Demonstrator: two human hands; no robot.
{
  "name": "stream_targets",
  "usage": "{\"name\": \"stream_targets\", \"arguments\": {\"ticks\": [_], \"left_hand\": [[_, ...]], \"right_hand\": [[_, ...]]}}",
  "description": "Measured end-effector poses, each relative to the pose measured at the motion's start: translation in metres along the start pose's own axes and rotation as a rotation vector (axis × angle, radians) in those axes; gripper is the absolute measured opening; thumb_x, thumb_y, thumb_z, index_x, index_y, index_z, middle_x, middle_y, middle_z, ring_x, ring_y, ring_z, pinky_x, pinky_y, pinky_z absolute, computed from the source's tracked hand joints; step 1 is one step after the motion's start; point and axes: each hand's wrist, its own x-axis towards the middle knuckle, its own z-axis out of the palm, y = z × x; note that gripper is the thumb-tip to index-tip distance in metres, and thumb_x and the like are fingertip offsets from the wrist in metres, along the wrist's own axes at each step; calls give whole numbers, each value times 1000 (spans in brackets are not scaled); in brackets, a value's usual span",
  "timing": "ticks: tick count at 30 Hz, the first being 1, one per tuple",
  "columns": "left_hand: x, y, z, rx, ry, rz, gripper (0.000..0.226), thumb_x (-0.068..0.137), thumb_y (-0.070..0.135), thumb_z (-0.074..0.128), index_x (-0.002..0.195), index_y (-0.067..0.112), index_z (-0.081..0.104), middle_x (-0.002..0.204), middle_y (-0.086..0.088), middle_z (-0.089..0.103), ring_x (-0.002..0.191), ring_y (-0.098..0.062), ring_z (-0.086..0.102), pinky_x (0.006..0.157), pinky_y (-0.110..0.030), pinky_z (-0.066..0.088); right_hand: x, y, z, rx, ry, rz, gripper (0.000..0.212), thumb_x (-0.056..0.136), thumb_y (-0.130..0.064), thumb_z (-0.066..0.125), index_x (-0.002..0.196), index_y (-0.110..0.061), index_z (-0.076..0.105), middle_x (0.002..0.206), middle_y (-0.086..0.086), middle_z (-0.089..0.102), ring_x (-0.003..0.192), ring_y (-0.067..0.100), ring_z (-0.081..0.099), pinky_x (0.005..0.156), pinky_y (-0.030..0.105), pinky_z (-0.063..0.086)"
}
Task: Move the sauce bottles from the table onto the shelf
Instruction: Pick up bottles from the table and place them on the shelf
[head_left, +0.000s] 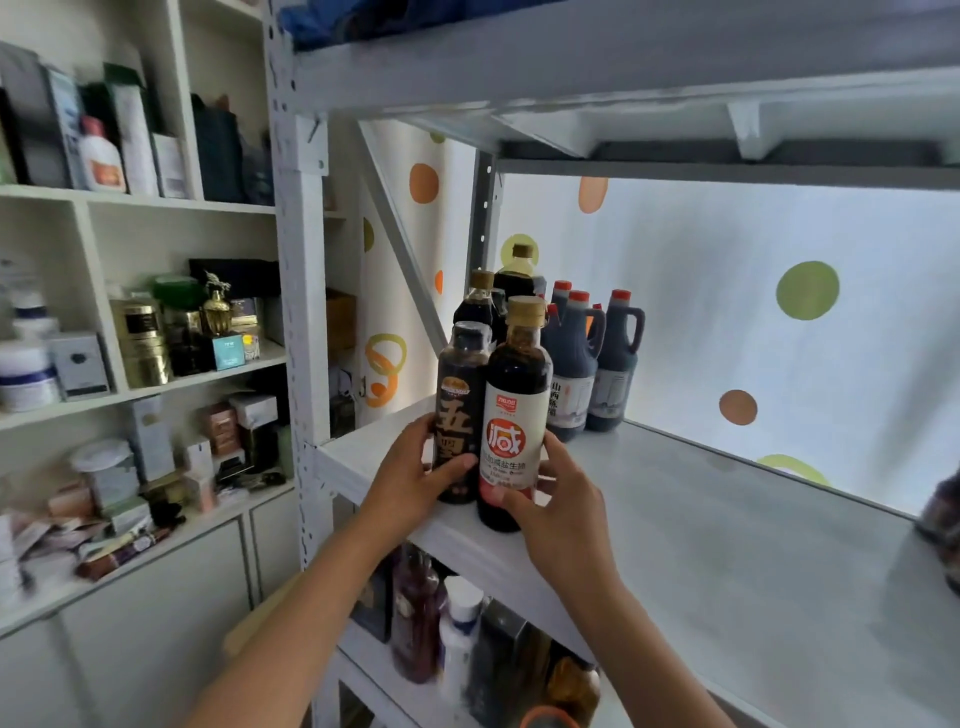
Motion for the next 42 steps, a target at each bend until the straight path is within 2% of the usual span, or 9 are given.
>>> {"name": "stream_targets", "arguments": {"ticks": [3, 5, 7, 10, 13, 18, 24, 33, 42], "left_hand": [[18, -7, 0, 110, 18, 28, 50, 80, 60, 64, 125, 47, 48, 118, 18, 58, 109, 4, 53, 85, -20, 46], [29, -7, 2, 141, 18, 22, 42, 79, 65, 61, 117, 57, 46, 112, 20, 58, 104, 5, 54, 80, -12, 43], [39, -7, 5, 153, 20, 13, 37, 76, 70, 58, 109, 61, 45, 109, 25, 58, 102, 6, 55, 76, -9, 42], [51, -16, 11, 165, 60, -31, 52, 82, 59, 63, 124, 39, 41, 120, 11, 60, 108, -9, 57, 86, -28, 47], [60, -26, 14, 193, 93, -89, 62, 85, 52, 64, 131, 24, 33, 125, 1, 59, 112, -18, 57, 86, -30, 44], [64, -31, 17, 303, 90, -93, 51, 92, 46, 56, 131, 23, 33, 127, -2, 59, 113, -23, 58, 83, -31, 44], [69, -31, 23, 404, 112, -90, 55, 97, 42, 49, 142, 18, 29, 134, -7, 54, 120, -27, 54, 95, -39, 47], [79, -35, 29, 506, 98, -168, 65, 101, 46, 35, 153, 17, 8, 149, -11, 39, 129, -30, 44, 100, -44, 41], [83, -44, 32, 496, 102, -207, 65, 100, 50, 32, 153, 28, 1, 153, -7, 36, 130, -31, 45, 100, -46, 41]], "right_hand": [[18, 4, 10, -37, 3, 11, 61, 77, -28, 81, 128, -39, 50, 111, -15, 68, 98, 3, 64, 78, 24, 56], [34, 8, 15, -68, 1, 24, 62, 79, -25, 80, 133, -28, 48, 116, -8, 68, 103, 12, 64, 84, 37, 57], [51, 12, 20, -95, 11, 42, 62, 81, -21, 78, 134, -23, 46, 120, -3, 66, 106, 17, 63, 88, 41, 56], [72, 18, 28, -132, 39, 60, 60, 83, -18, 76, 134, -21, 44, 121, 2, 64, 108, 22, 61, 89, 44, 54], [91, 24, 34, -207, 63, 67, 58, 84, -19, 74, 134, -19, 43, 122, 5, 64, 110, 26, 61, 89, 45, 54], [112, 28, 43, -318, 76, 104, 56, 89, -19, 68, 136, -13, 38, 125, 11, 63, 111, 33, 60, 88, 44, 53], [118, 35, 54, -338, 126, 140, 58, 92, -20, 63, 141, -9, 33, 128, 17, 59, 112, 37, 59, 84, 41, 49], [121, 44, 53, -363, 193, 233, 36, 91, -28, 66, 115, -9, 47, 117, 16, 63, 107, 37, 59, 76, 39, 44], [124, 52, 54, -375, 212, 217, 31, 91, -28, 66, 114, -12, 54, 113, 11, 67, 104, 34, 61, 72, 34, 42]]}}
